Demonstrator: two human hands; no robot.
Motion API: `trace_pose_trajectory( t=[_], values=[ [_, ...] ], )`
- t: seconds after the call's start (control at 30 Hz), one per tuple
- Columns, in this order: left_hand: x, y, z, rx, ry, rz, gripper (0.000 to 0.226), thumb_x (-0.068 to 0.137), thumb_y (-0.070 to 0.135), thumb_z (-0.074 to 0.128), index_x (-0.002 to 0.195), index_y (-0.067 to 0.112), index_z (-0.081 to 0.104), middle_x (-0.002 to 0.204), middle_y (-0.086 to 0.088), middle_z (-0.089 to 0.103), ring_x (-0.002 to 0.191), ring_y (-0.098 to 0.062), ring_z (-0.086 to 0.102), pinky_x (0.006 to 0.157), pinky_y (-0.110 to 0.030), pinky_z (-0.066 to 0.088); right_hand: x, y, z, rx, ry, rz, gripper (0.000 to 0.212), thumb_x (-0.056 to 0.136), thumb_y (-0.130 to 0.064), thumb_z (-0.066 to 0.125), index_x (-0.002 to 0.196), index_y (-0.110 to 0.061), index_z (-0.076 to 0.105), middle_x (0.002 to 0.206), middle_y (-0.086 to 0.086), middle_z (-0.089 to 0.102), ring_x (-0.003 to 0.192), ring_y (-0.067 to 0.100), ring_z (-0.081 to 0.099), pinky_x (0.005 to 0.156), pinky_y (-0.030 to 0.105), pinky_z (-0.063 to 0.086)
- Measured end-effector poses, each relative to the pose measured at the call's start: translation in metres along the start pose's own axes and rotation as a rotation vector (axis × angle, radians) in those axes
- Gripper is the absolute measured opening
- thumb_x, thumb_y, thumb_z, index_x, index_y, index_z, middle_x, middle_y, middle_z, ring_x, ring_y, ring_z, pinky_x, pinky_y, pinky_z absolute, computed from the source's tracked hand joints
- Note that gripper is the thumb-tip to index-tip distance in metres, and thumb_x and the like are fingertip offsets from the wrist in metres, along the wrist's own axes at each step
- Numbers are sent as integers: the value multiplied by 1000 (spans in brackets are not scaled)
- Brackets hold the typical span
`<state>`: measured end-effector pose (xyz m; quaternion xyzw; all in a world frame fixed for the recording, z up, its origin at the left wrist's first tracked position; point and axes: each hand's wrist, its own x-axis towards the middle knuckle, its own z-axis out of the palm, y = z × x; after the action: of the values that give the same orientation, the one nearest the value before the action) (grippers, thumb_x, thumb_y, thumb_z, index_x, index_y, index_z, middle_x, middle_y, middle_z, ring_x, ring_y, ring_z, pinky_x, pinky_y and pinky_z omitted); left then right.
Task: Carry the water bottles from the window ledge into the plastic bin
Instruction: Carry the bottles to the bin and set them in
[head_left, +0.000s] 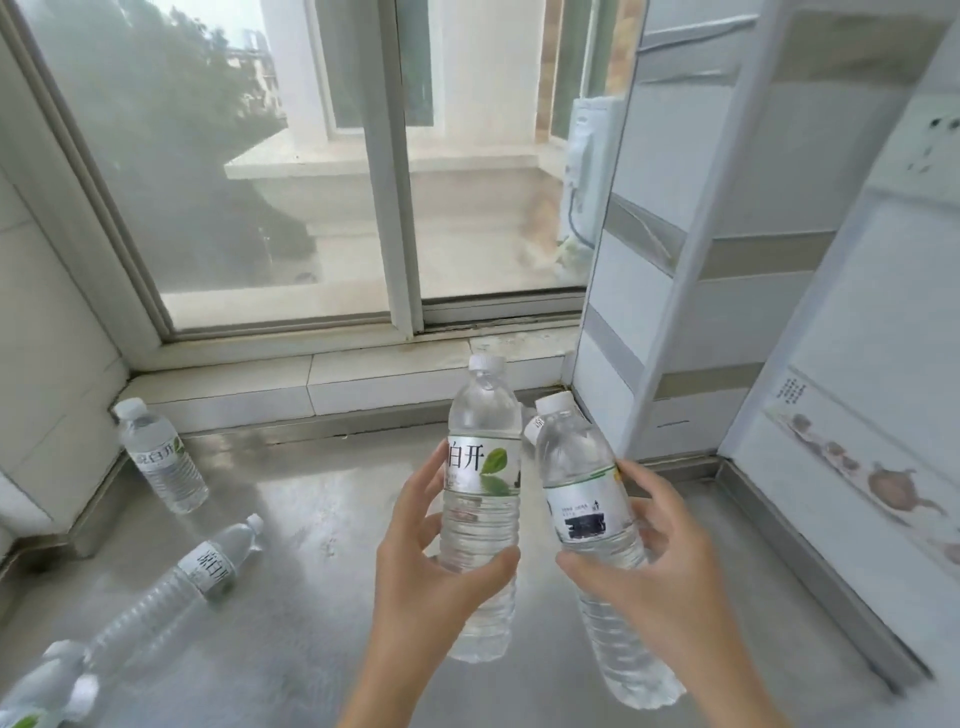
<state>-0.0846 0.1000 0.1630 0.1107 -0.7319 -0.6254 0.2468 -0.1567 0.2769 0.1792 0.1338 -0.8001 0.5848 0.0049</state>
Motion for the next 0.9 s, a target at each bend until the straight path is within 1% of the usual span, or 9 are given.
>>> trace_pose_trajectory(
  t=[0.17, 0.33, 0.43, 0.5, 0.57, 0.63, 0.7, 0.8, 0.9],
  values=[
    [-22, 5, 9, -88, -188, 3, 97, 58, 0, 91, 129, 52, 49, 130, 19, 59, 107, 0, 64, 69, -19, 57, -59, -10, -20, -4, 193, 75, 83, 50, -16, 92, 117, -46, 54, 98, -16, 68, 82, -8, 62, 65, 6, 45],
    [-42, 14, 32, -188, -396, 16, 95, 57, -3, 91, 122, 55, 52, 123, 25, 63, 107, -4, 66, 69, -23, 58, -116, -17, -46, -22, 421, 174, 84, 48, -17, 92, 113, -54, 54, 101, -16, 69, 86, 1, 66, 77, 30, 55],
    [-57, 18, 49, -232, -503, 13, 93, 54, 4, 91, 122, 55, 52, 124, 24, 62, 110, -7, 65, 72, -25, 59, -147, -20, -64, -44, 522, 208, 84, 49, -14, 92, 113, -52, 55, 99, -14, 69, 83, 1, 67, 68, 20, 53],
    [-68, 21, 59, -261, -574, 12, 94, 58, -2, 90, 123, 55, 52, 123, 23, 63, 111, -8, 65, 73, -25, 59, -165, -22, -74, -60, 584, 235, 83, 48, -15, 92, 112, -53, 54, 98, -14, 69, 84, 0, 66, 65, 15, 50],
    [-80, 26, 68, -284, -634, 18, 93, 59, -2, 90, 123, 55, 52, 123, 24, 63, 111, -7, 65, 73, -25, 59, -184, -23, -83, -75, 644, 261, 84, 48, -18, 92, 112, -55, 53, 100, -14, 68, 89, 3, 66, 72, 24, 53],
    [-95, 31, 76, -288, -693, 25, 91, 56, 7, 88, 124, 55, 51, 125, 23, 62, 113, -7, 64, 79, -31, 60, -203, -25, -92, -77, 696, 284, 84, 47, -20, 92, 112, -56, 52, 101, -12, 68, 91, 7, 67, 77, 33, 54],
    [-113, 37, 83, -299, -750, 25, 90, 56, 10, 86, 125, 54, 50, 126, 22, 62, 113, -7, 64, 82, -34, 60, -223, -26, -102, -78, 736, 304, 84, 48, -20, 92, 111, -57, 52, 100, -12, 68, 89, 8, 67, 78, 36, 55],
    [-146, 43, 94, -311, -820, 26, 91, 56, 8, 86, 128, 51, 50, 126, 22, 63, 112, -7, 64, 80, -30, 59, -257, -25, -117, -71, 804, 312, 83, 49, -15, 92, 107, -59, 52, 99, -12, 68, 89, 7, 66, 75, 31, 53],
    [-188, 48, 106, -324, -895, 30, 90, 57, 8, 86, 130, 48, 50, 126, 20, 64, 113, -9, 65, 80, -27, 59, -299, -24, -132, -54, 854, 335, 81, 52, -14, 92, 105, -59, 51, 100, -12, 68, 82, -1, 65, 65, 14, 48]
  ],
)
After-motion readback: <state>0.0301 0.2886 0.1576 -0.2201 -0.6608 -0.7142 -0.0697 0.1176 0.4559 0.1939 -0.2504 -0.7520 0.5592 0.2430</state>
